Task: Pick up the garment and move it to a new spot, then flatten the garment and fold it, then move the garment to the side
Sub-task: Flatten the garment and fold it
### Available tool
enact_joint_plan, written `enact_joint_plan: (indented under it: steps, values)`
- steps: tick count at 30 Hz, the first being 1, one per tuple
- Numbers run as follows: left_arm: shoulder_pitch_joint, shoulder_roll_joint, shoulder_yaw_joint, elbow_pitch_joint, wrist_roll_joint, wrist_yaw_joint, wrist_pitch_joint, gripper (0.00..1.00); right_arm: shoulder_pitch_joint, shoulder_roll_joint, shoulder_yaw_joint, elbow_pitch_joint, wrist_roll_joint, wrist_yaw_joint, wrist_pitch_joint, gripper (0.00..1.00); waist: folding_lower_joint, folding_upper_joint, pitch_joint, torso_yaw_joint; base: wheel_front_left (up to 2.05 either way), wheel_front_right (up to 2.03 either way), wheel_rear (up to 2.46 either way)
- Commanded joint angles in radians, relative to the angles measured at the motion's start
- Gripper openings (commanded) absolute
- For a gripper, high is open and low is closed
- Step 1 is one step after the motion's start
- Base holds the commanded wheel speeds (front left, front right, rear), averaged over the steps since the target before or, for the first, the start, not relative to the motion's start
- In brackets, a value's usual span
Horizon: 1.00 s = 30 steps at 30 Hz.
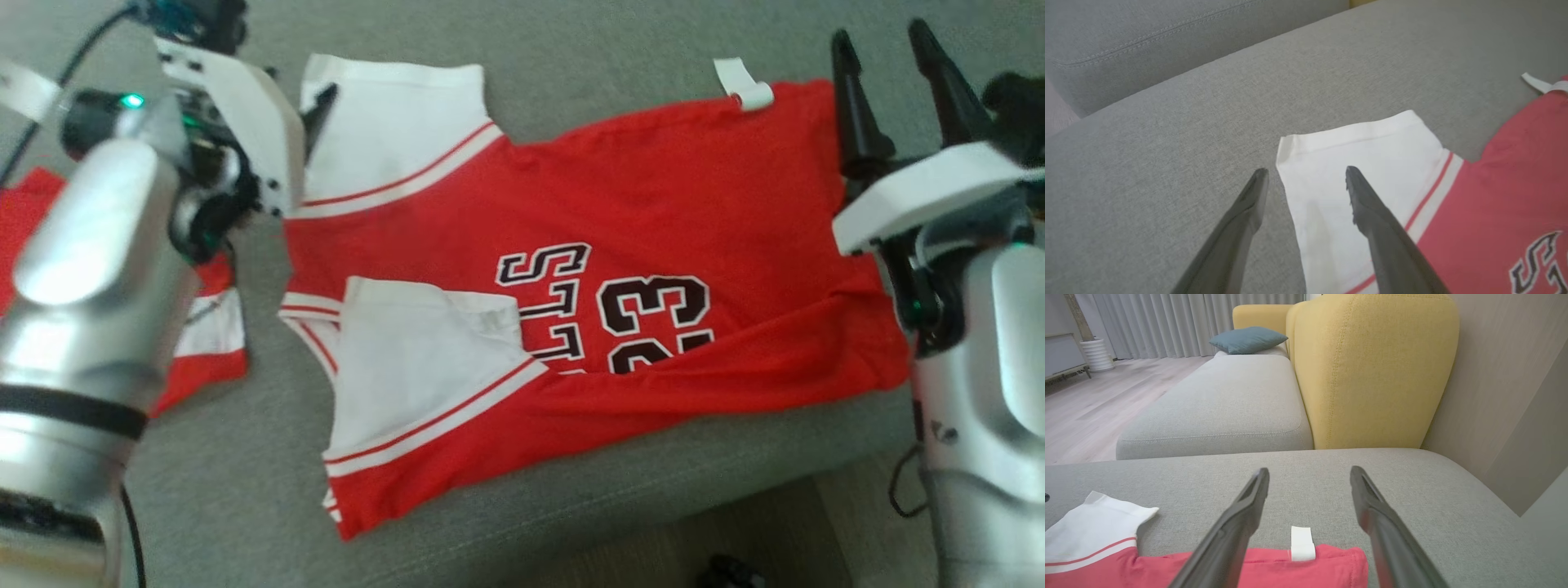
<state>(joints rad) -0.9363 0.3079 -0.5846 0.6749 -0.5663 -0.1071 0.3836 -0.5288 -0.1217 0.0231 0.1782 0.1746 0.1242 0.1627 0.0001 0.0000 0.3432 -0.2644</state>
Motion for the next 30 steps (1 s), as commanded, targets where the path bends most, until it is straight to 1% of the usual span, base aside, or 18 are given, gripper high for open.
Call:
enact_joint_plan:
  steps: [1,8,14,17,21,24,25,26,28,30]
  values:
    - [-0.08,0.046,0.018,0.005,0.015,-0.007,0.003,1.0,-0.042,0.01,0.027,-0.025,0.002,0.007,-0.014,1.0,-0.0001,0.0,0.044,-0.044,0.0,0.0,0.0]
    - [-0.175,0.072,-0.019,0.142,0.038,-0.018,-0.026,1.0,-0.09,0.021,0.063,-0.003,0.017,0.007,-0.041,1.0,-0.0001,0.0,0.089,-0.089,0.0,0.0,0.0]
    - [-0.229,0.086,-0.058,0.238,0.068,-0.021,-0.049,1.0,-0.103,0.023,0.076,-0.004,0.023,0.007,-0.052,1.0,-0.0001,0.0,0.117,-0.109,0.0,0.0,0.0]
    - [-0.245,0.08,-0.07,0.272,0.064,-0.022,-0.06,1.0,-0.104,0.022,0.075,-0.006,0.023,0.007,-0.052,1.0,-0.0001,0.0,0.125,-0.113,0.0,0.0,0.0]
    - [-0.252,0.055,-0.079,0.299,0.017,-0.023,-0.049,1.0,-0.11,0.017,0.064,-0.005,0.02,0.007,-0.047,1.0,-0.0001,0.0,0.133,-0.114,0.0,0.0,0.0]
    - [-0.253,0.048,-0.097,0.299,-0.006,-0.023,-0.034,1.0,-0.114,0.014,0.057,-0.005,0.018,0.007,-0.045,1.0,-0.0001,0.0,0.137,-0.113,0.0,0.0,0.0]
    - [-0.252,0.046,-0.105,0.298,-0.023,-0.023,-0.021,0.81,-0.116,0.013,0.053,-0.005,0.018,0.007,-0.044,1.0,-0.0001,0.0,0.139,-0.112,0.0,0.0,0.0]
    - [-0.252,0.044,-0.112,0.296,-0.041,-0.023,-0.01,0.0,-0.118,0.012,0.049,-0.005,0.017,0.007,-0.043,1.0,-0.0001,0.0,0.141,-0.11,0.0,0.0,0.0]
    - [-0.258,0.047,-0.122,0.289,-0.067,-0.023,-0.006,0.0,-0.12,0.009,0.043,-0.006,0.015,0.007,-0.042,1.0,-0.0001,0.0,0.143,-0.105,0.0,0.0,0.0]
    - [-0.266,0.049,-0.124,0.286,-0.082,-0.023,-0.03,0.0,-0.12,0.006,0.034,-0.004,0.011,0.007,-0.04,1.0,-0.0001,0.0,0.141,-0.096,0.0,0.0,0.0]
